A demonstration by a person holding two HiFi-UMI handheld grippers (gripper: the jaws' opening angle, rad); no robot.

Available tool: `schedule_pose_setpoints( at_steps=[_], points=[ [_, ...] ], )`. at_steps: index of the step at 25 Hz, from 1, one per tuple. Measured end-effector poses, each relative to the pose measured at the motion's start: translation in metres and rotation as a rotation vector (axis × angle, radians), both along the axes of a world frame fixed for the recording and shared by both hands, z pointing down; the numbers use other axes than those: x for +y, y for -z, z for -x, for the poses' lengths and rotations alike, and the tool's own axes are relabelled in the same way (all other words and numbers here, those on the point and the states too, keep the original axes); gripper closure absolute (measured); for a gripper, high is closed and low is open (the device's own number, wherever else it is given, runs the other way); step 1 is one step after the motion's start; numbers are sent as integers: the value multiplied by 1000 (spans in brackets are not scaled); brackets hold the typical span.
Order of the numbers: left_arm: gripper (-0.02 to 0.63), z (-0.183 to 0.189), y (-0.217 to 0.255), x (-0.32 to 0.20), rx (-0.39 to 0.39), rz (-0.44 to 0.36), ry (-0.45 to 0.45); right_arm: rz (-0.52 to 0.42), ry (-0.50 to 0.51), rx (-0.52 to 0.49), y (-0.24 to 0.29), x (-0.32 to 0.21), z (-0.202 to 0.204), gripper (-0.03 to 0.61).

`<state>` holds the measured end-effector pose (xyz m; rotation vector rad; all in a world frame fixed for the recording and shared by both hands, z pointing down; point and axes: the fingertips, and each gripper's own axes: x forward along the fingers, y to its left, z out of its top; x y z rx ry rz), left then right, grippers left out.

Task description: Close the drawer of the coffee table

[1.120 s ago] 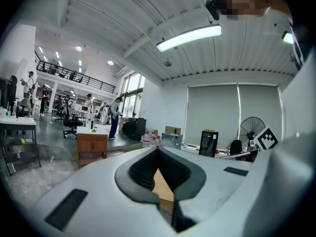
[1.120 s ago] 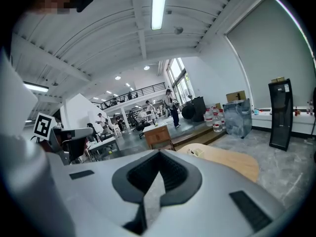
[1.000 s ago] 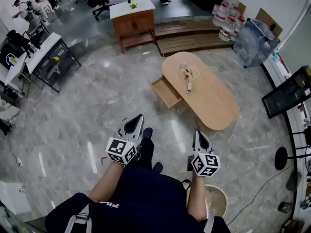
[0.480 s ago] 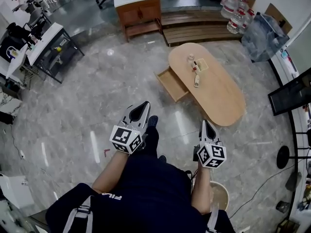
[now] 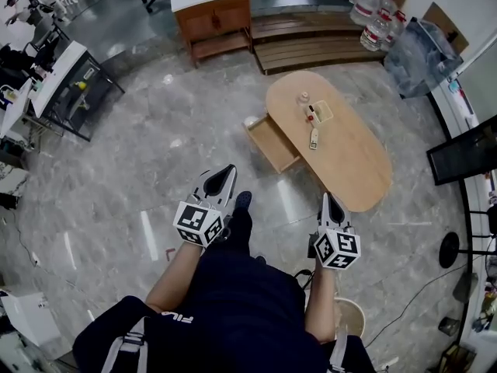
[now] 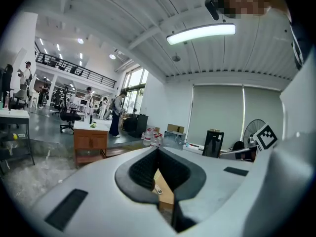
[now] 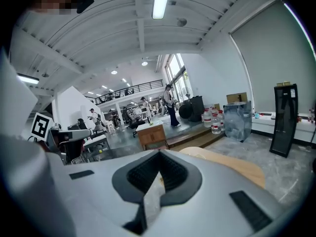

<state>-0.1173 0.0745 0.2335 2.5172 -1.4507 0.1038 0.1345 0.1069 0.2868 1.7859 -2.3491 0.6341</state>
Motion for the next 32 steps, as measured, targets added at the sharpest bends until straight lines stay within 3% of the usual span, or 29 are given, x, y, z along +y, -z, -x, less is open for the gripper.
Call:
schedule_pose_setpoints(
  at_steps=[5,18,32],
  points=[
    [589,20,-5,-58,-4,25,-26,11,-20,9,1,-53,17,552],
    [589,37,5,-201,-7,9,-201,5,-169,29,20,-161,43,552],
    [589,-27,-1,-262,-17,-3,-424,-12,-293,38,31,-199,14,552]
  ],
)
